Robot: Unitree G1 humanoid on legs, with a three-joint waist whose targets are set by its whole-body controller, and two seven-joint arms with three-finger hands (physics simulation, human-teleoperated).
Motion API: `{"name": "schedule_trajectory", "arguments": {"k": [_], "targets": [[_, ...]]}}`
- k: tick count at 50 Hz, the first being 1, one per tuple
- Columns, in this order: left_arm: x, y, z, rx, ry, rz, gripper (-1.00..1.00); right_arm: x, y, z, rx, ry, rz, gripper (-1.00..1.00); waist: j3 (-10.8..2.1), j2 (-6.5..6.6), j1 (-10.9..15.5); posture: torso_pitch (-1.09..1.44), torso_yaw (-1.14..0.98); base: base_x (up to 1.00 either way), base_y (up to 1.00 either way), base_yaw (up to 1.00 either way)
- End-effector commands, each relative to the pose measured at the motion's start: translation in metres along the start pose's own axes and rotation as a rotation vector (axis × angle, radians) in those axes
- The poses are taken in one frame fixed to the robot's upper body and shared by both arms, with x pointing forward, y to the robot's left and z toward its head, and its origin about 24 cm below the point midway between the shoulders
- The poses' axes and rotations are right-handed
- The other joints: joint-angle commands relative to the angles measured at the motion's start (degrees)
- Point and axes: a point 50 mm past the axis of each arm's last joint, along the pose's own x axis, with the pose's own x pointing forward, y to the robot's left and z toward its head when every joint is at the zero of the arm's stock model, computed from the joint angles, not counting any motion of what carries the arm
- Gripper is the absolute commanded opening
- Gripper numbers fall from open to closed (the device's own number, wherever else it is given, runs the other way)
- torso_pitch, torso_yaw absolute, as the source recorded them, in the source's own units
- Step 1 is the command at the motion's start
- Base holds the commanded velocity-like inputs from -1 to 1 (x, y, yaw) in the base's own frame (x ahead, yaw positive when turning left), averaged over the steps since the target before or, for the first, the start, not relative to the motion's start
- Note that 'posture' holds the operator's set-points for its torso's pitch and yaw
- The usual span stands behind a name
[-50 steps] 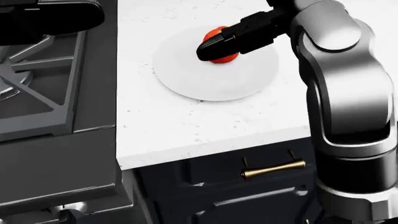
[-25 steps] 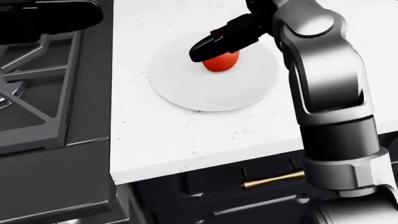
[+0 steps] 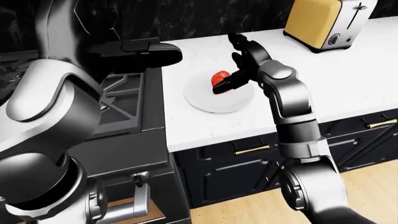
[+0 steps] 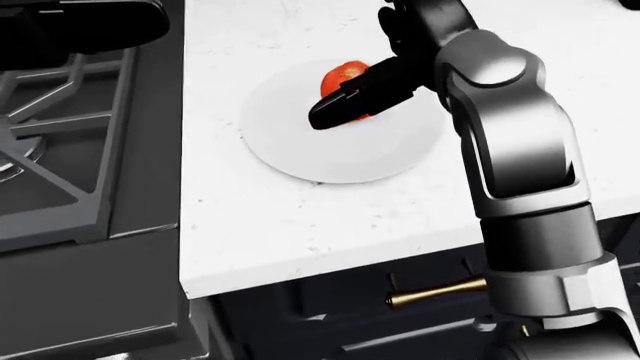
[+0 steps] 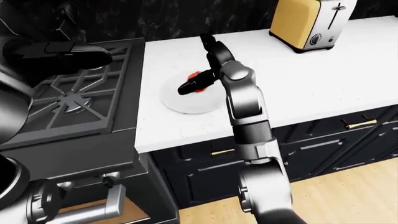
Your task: Pick the tomato from the plate and place it in the pan.
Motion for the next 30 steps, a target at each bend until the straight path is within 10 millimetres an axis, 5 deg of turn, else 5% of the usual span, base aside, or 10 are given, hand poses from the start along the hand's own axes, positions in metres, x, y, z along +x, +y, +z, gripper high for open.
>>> {"name": "schedule_trajectory", "arguments": {"k": [1, 17, 30], "targets": [[-0.002, 0.001, 0.012, -0.015, -0.065, 0.008, 1.0, -0.004, -0.006, 0.021, -0.024, -0.091, -0.027, 1.0, -1.61, 0.09, 0.0, 0.0, 0.0, 0.0, 0.0, 0.0], [-0.002, 0.001, 0.014, -0.015, -0.066, 0.008, 1.0, 0.008, -0.009, 0.027, -0.065, -0.082, -0.039, 1.0, -1.75, 0.29, 0.0, 0.0, 0.0, 0.0, 0.0, 0.0], [-0.002, 0.001, 0.012, -0.013, -0.067, 0.005, 1.0, 0.018, -0.013, 0.008, -0.089, -0.042, -0.058, 1.0, -1.99, 0.28, 0.1, 0.0, 0.0, 0.0, 0.0, 0.0]]}}
